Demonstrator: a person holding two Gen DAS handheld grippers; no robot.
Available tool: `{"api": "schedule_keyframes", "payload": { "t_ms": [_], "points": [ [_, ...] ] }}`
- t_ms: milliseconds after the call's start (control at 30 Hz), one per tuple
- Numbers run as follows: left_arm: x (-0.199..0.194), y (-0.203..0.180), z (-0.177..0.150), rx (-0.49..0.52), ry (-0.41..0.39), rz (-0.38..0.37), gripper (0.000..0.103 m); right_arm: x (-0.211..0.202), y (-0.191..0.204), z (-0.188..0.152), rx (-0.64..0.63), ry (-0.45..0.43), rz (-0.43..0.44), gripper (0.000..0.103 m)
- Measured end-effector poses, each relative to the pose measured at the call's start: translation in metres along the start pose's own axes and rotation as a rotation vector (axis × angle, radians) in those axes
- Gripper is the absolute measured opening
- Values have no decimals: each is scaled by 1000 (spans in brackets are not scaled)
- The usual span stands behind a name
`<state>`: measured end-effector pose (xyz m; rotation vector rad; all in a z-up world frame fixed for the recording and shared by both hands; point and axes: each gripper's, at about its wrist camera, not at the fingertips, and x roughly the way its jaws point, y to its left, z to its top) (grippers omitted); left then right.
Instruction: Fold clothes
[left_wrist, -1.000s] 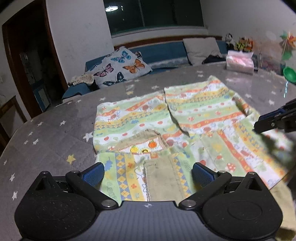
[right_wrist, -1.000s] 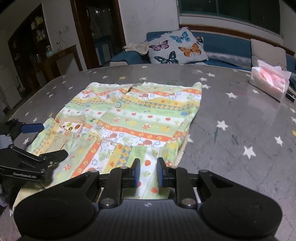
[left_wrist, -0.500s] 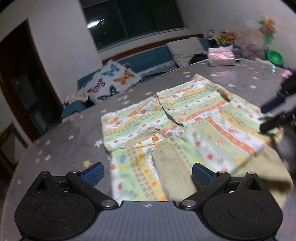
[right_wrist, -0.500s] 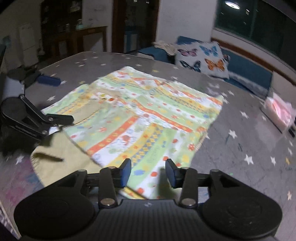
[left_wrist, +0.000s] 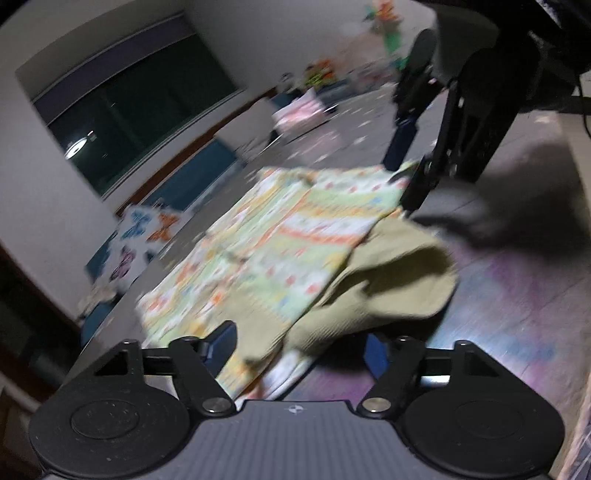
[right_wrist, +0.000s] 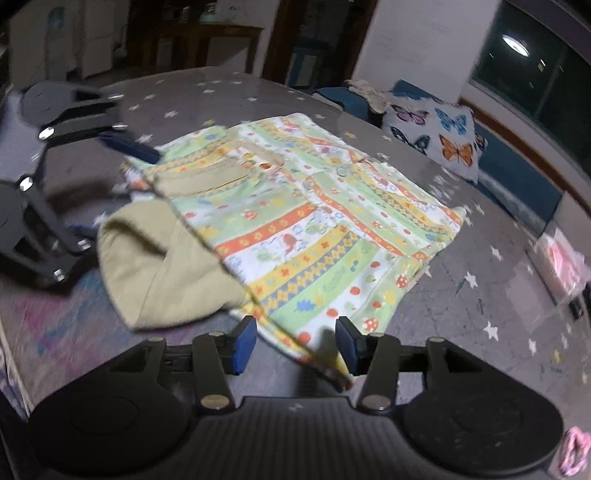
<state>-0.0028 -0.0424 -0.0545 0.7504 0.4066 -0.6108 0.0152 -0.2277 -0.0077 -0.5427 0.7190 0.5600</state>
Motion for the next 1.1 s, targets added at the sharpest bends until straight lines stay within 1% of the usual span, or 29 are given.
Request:
{"api": "schedule_keyframes", "payload": {
  "t_ms": [33, 67, 133, 167, 200, 233, 300, 400, 433, 467, 500, 533, 567, 600, 633, 667, 700, 733, 800, 867, 900, 933, 1067, 1100],
  "points": [
    [2, -2, 3, 7, -12, -21, 55, -1, 3, -1, -25, -4, -2, 54],
    [5, -1, 5, -9, -16, -37, 50, -3, 7, -2, -50, -8, -4, 57],
    [10, 5, 10, -56, -17, -67, 19, -6, 14, -5, -101, -16, -9, 59],
    [13, 8, 13, -79, -18, -82, 18, -7, 17, -6, -126, -20, -11, 61],
    [14, 15, 16, -122, -22, -92, 16, -9, 21, -7, -151, -24, -13, 65],
    [15, 24, 19, -171, -26, -101, 12, -10, 24, -8, -175, -30, -16, 67],
    [17, 44, 26, -265, -32, -121, 11, -7, 27, -4, -191, -62, -16, 67],
    [23, 69, 33, -365, -36, -152, 9, 2, 26, 5, -177, -103, -13, 65],
    [26, 75, 35, -388, -37, -161, 9, 6, 24, 9, -161, -110, -12, 65],
    [28, 80, 36, -401, -37, -163, 9, 10, 22, 13, -146, -117, -11, 62],
    [29, 83, 37, -409, -35, -165, 9, 15, 19, 17, -127, -122, -6, 54],
    [30, 86, 38, -417, -31, -166, 10, 18, 13, 22, -89, -114, 23, 48],
    [28, 85, 35, -408, -28, -159, 10, 21, 8, 26, -51, -107, 51, 36],
    [26, 82, 32, -394, -26, -150, 13, 25, 2, 30, -14, -100, 80, 24],
    [24, 80, 29, -381, -23, -140, 14, 28, -4, 34, 25, -92, 108, 19],
    [22, 78, 26, -367, -21, -131, 15, 28, -11, 38, 66, -85, 135, 17],
    [19, 76, 23, -354, -18, -121, 23, 27, -19, 40, 105, -86, 156, 15],
    [17, 73, 20, -341, -16, -112, 38, 25, -26, 43, 144, -86, 178, 14],
    [12, 69, 14, -314, -11, -92, 49, 23, -38, 49, 205, -86, 208, 12],
    [8, 64, 8, -287, -6, -73, 51, 20, -46, 53, 243, -87, 226, 12],
    [7, 60, 5, -265, 0, -58, 55, 19, -49, 56, 258, -89, 233, 12],
    [8, 56, 3, -242, 3, -36, 55, 18, -51, 58, 262, -92, 235, 12],
    [19, 48, -3, -159, 17, 53, 55, 11, -52, 65, 248, -110, 214, 11],
    [22, 47, -5, -135, 18, 67, 53, 9, -53, 66, 248, -116, 208, 11]
  ]
}}
